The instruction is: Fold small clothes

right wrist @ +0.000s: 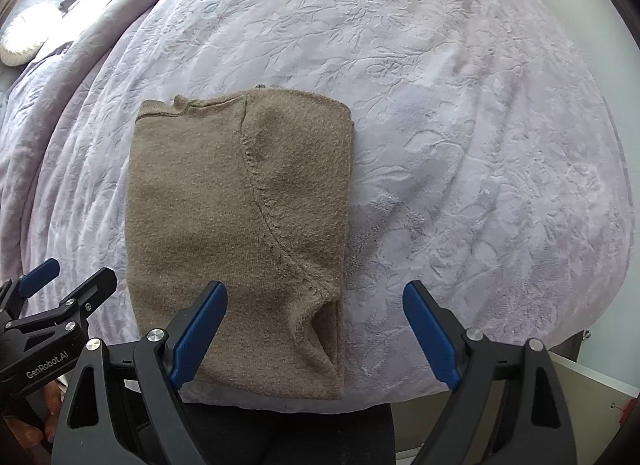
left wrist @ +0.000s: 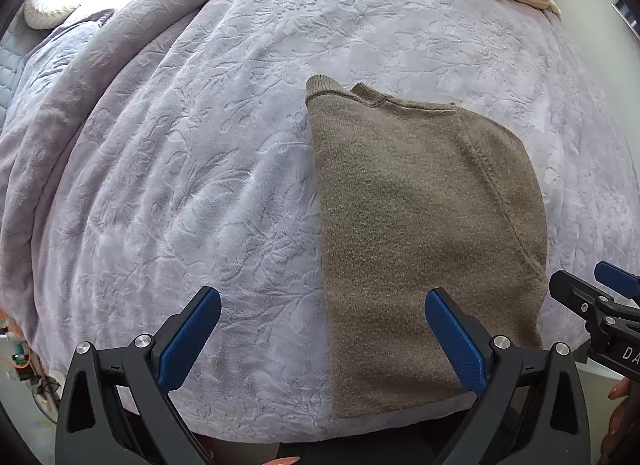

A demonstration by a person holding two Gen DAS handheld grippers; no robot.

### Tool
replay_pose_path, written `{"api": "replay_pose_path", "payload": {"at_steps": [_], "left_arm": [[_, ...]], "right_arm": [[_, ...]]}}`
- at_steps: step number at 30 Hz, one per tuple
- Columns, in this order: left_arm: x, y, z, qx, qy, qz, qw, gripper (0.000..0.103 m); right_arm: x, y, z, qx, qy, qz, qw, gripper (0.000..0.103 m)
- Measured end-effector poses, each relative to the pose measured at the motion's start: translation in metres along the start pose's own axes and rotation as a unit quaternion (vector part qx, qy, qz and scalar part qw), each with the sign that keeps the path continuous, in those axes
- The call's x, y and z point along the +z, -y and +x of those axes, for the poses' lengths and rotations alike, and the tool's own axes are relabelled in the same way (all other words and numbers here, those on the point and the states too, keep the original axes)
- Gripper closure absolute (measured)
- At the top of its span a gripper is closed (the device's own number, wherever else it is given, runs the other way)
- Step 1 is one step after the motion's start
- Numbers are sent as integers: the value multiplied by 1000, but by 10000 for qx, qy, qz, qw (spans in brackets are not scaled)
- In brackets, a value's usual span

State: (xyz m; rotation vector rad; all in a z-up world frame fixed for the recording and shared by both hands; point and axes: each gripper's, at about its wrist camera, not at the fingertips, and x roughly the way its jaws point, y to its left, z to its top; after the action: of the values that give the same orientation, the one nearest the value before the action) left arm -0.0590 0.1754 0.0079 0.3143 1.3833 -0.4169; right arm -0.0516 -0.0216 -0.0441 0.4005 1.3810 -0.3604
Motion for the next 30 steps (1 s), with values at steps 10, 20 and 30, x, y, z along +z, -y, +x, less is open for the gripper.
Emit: {"api": "replay_pose_path", "payload": {"at_steps": [10,20,30], "left_arm": [[1,0,0,5,-6,34,10000,1],[1,-1,0,9,-6,17,10000,1],[2,0,0,38,-10,13,10000,1]], "right_arm": [[2,0,0,-132,-15,31,9999,12],[3,-3,0,-173,-5,12,9998,12],[5,-4,1,-195,-19,27,9998,12]]}}
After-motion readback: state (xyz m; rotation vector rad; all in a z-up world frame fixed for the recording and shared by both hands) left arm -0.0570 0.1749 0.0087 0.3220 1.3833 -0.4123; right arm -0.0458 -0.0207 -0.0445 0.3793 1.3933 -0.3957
